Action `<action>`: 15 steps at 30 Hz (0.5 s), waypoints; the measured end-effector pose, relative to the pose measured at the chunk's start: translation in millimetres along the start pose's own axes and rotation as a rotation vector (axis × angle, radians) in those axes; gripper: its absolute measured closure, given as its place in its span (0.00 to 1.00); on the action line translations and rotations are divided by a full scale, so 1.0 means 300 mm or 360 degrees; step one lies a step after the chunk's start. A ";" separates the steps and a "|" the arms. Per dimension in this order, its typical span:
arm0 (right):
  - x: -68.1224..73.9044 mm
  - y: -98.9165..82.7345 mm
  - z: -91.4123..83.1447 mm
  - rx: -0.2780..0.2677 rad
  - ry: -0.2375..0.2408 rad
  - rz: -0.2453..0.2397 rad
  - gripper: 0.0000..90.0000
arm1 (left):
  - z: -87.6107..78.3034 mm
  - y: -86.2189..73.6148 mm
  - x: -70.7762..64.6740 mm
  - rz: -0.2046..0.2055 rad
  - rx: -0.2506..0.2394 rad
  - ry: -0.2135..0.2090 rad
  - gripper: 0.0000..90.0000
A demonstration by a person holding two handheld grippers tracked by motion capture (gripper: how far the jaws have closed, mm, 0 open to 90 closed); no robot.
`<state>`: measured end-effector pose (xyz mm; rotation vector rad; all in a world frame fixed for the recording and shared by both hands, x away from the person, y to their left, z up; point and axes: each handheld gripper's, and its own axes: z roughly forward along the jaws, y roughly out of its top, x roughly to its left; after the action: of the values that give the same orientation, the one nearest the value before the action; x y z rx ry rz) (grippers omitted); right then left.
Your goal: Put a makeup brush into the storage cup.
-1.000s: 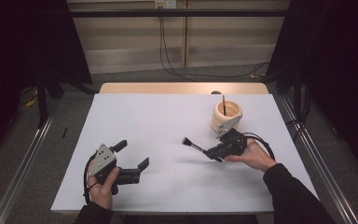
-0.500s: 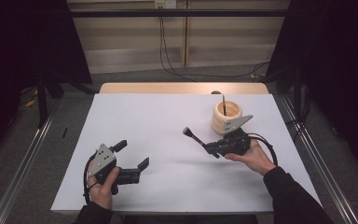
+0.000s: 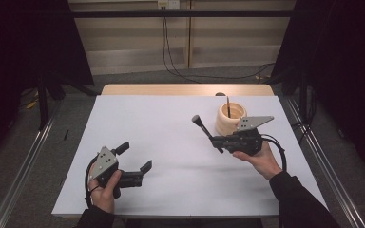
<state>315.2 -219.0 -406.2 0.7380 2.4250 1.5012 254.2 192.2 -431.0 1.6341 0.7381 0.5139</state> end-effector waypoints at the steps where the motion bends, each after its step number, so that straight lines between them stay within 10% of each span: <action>1: -0.001 0.001 -0.004 -0.0032 0.0001 0.0011 0.89 | 0.000 0.000 0.000 0.0001 -0.0001 0.0000 0.01; 15: 0.020 0.034 -0.055 -0.0323 -0.0005 0.0003 0.89 | -0.002 0.001 -0.001 0.0004 -0.0001 0.0006 0.01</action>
<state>306.3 -225.1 -388.9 0.6987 2.2262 1.7130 253.6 192.4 -430.5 1.6341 0.7383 0.5192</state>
